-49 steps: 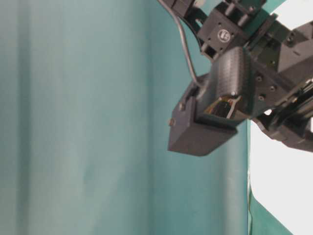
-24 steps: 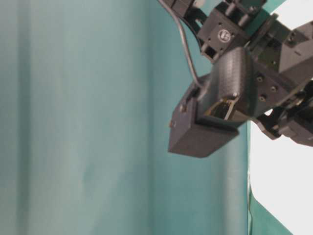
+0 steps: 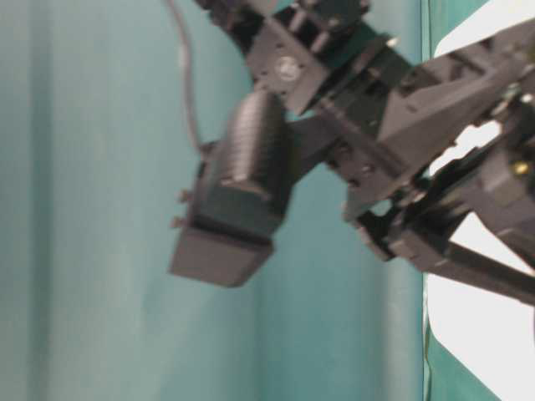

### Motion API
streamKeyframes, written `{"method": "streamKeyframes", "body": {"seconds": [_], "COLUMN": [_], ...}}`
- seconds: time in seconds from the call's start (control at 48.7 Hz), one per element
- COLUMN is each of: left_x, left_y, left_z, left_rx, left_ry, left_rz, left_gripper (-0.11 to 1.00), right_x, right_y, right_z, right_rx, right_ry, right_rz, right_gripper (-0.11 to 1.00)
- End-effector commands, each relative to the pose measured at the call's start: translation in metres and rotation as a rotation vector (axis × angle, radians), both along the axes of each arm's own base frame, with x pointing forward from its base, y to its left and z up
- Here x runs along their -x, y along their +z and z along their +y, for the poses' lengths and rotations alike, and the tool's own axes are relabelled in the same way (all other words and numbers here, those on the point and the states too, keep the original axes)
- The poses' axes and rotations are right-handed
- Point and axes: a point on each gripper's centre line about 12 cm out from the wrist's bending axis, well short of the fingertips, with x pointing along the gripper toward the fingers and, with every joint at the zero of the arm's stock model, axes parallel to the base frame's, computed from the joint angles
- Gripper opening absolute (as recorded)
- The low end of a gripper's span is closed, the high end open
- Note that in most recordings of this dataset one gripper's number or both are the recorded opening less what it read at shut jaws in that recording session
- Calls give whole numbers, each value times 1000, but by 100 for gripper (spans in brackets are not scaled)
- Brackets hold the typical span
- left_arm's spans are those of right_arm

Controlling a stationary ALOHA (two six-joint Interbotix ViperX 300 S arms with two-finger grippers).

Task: Put the tape into the white case with the right arm.
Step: 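Lift the blue tape roll and place it in the tray's left side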

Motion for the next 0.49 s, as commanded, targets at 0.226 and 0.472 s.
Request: {"method": "streamKeyframes", "body": {"seconds": [0.226,0.472], "left_x": [-1,-1], "left_y": [4,4], "left_z": [0,0], "left_rx": [5,5], "left_ry": [2,4], "left_rz": [-11,-11], "left_gripper": [0,0], "right_x": [-7,-10], "right_y": [28,29], "right_z": [1,-26], "right_rx": [-8,-1], "right_ry": [2,-54], "right_rz": [-70,-70], "right_gripper": [3,3]}}
